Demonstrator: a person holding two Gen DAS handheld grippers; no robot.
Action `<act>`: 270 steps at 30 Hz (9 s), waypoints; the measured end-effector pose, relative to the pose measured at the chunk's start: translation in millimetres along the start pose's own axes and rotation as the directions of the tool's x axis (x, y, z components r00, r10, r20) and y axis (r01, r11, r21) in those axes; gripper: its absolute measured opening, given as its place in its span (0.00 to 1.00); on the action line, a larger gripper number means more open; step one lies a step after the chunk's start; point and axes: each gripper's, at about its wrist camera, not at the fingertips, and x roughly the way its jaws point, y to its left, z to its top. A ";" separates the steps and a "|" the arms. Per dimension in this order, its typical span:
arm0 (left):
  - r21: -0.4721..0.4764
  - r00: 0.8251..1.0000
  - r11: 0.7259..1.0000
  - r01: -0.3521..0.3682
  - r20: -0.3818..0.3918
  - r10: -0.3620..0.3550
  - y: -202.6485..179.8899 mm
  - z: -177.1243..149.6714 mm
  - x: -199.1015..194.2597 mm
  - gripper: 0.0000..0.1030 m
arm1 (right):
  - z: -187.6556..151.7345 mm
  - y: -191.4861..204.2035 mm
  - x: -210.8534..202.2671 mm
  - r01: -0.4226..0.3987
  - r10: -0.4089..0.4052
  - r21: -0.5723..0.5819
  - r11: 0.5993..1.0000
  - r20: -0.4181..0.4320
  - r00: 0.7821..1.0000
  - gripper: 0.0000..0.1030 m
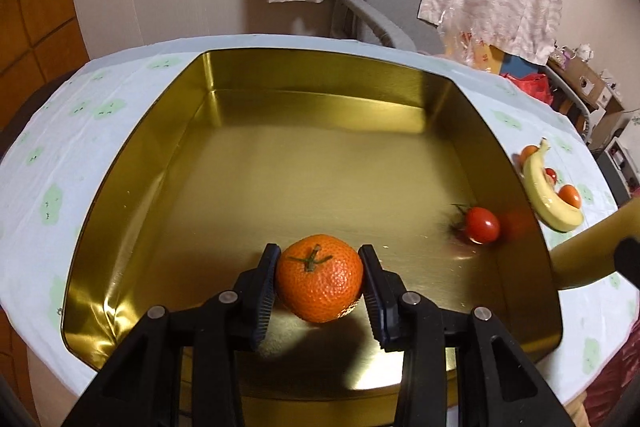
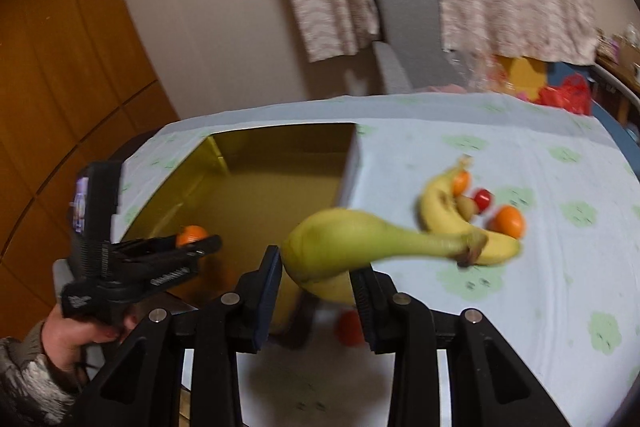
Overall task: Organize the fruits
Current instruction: 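Lower the mandarin into the tin tray and open the left gripper, then lower the banana into the tin tray and open the right gripper, then grasp the red tomato on the cloth with the right gripper, then move the left gripper to the second banana and grasp it while the right gripper holds the tomato, then lift the banana with the left gripper and carry it over the tin tray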
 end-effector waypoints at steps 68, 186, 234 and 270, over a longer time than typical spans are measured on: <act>-0.004 0.979 1.000 -0.003 0.204 0.004 -21.8 -68.6 -87.7 0.96 | -37.1 -53.5 15.2 0.078 -0.068 0.119 0.990 -0.092 0.993 0.25; 0.091 0.981 0.979 0.180 -0.095 -0.171 -236.5 33.9 45.5 0.84 | -79.7 -181.5 1.3 0.137 -0.176 0.275 0.952 0.122 0.977 0.28; 0.067 0.969 0.966 0.248 -0.028 -0.247 -228.8 38.5 45.6 0.35 | -80.2 -181.9 1.7 0.135 -0.175 0.275 0.952 0.125 0.977 0.28; 0.054 0.915 0.937 0.344 0.204 -0.348 -165.7 24.7 -54.2 0.32 | -75.2 -174.1 -25.1 0.189 -0.237 0.269 0.944 0.157 0.959 0.27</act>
